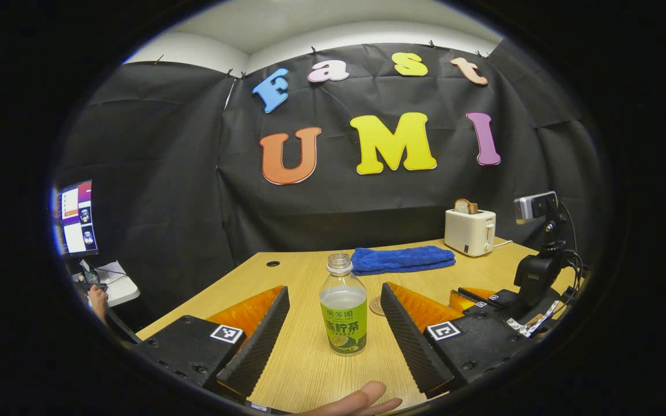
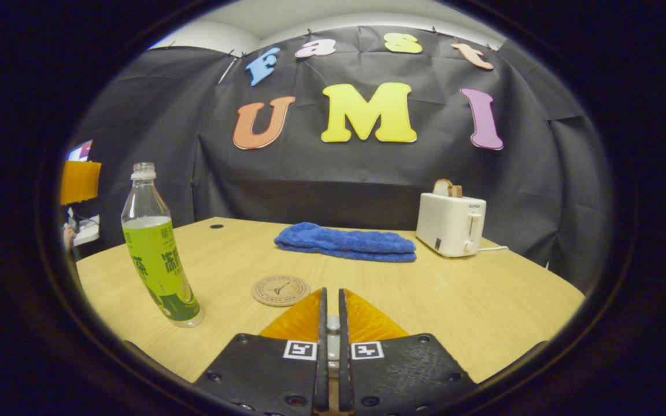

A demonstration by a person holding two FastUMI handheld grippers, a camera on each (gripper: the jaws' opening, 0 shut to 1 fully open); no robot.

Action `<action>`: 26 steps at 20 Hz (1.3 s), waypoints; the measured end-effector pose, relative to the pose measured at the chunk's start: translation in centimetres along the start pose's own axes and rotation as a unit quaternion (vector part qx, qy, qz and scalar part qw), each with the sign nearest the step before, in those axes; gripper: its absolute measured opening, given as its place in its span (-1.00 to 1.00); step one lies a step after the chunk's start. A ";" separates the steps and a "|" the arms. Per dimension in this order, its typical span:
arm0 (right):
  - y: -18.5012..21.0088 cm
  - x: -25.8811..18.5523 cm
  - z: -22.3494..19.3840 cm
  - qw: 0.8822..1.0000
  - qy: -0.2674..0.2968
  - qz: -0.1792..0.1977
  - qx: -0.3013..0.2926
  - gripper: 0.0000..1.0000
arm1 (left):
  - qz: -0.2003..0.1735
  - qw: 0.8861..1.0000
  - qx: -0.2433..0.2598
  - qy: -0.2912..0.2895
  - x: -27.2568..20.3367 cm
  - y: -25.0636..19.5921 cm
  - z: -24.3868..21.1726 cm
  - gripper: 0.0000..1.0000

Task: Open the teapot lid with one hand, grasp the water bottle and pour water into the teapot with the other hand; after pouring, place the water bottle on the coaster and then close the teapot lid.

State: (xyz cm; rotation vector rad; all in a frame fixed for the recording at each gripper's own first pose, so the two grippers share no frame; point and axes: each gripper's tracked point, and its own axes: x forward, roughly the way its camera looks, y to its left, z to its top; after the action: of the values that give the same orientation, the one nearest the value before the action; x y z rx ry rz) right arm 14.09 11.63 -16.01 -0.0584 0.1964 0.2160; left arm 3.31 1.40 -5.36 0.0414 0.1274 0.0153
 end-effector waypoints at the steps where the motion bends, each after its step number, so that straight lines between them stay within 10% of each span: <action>1: 0.2 -0.1 -0.2 1.000 0.001 0.007 0.005 -0.87 | 0.000 1.000 -0.002 -0.001 0.0 0.1 0.1 0.99; 16: -2.9 -4.4 8.3 0.997 -0.070 0.016 0.015 -1.00 | 0.001 0.999 -0.042 0.011 1.1 2.4 -0.9 0.99; 26: -4.6 -6.6 6.2 0.998 -0.052 0.023 0.010 -0.99 | -0.040 0.997 -0.067 0.027 4.4 -0.2 -4.4 0.99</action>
State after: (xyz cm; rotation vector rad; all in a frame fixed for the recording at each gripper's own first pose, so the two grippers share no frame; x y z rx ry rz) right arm 9.92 6.30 -8.49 -0.0221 0.0973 0.2612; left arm 7.13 1.49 -10.34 -0.0982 0.1823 -0.0555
